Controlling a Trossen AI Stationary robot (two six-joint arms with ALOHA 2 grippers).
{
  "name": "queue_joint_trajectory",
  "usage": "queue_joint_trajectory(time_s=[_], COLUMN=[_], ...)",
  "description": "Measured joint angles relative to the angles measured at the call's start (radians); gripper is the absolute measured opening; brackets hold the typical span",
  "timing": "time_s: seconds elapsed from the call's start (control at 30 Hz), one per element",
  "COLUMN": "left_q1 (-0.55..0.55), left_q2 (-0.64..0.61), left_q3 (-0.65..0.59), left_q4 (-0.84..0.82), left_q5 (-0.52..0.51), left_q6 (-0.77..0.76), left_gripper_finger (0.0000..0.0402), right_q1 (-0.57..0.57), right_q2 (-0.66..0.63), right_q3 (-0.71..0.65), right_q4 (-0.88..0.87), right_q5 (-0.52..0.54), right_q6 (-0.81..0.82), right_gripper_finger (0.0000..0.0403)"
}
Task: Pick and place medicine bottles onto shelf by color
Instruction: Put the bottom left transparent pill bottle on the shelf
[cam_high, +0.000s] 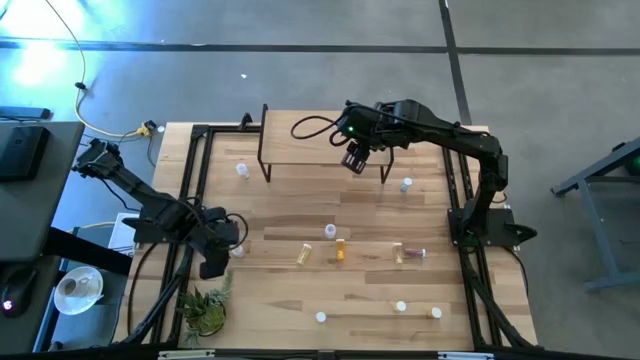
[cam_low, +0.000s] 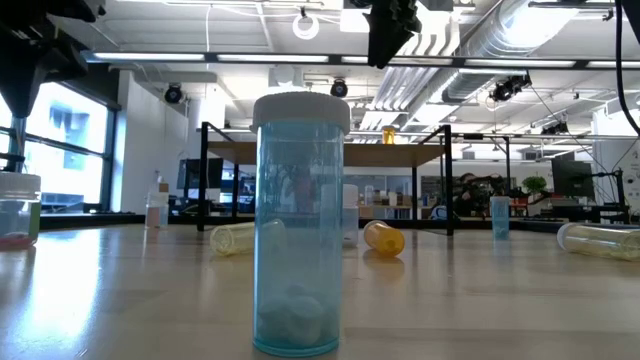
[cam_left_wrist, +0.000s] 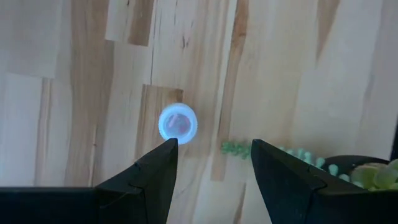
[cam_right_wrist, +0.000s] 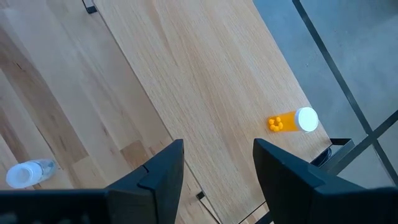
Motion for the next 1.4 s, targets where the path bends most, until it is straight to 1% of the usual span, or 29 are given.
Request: queue_joint_trajectory(time_s=[0.23, 0.4, 0.63, 0.83, 1.17, 1.4], left_q1=[-0.017, -0.010, 0.019, 0.048, 0.094, 0.099], left_q2=[0.066, 0.120, 0.185, 0.243, 0.338, 0.367], left_q3=[0.000, 0.000, 0.000, 0.000, 0.000, 0.000], left_q4=[0.001, 0.005, 0.007, 0.008, 0.008, 0.007], left_q5=[-0.038, -0.068, -0.061, -0.044, -0.034, -0.032], left_q6=[-0.006, -0.077, -0.174, -0.227, -0.243, -0.236], left_gripper_finger=[0.0195, 0.0195, 0.0195, 0.0195, 0.0195, 0.0195], right_q1=[0.000, 0.000, 0.000, 0.000, 0.000, 0.000], right_q2=[0.000, 0.000, 0.000, 0.000, 0.000, 0.000], right_q3=[0.000, 0.000, 0.000, 0.000, 0.000, 0.000], right_q4=[0.000, 0.000, 0.000, 0.000, -0.001, -0.001], right_q5=[0.000, 0.000, 0.000, 0.000, 0.000, 0.000], right_q6=[0.000, 0.000, -0.007, -0.008, -0.008, -0.008], right_gripper_finger=[0.0183, 0.0183, 0.0183, 0.0183, 0.0183, 0.0183])
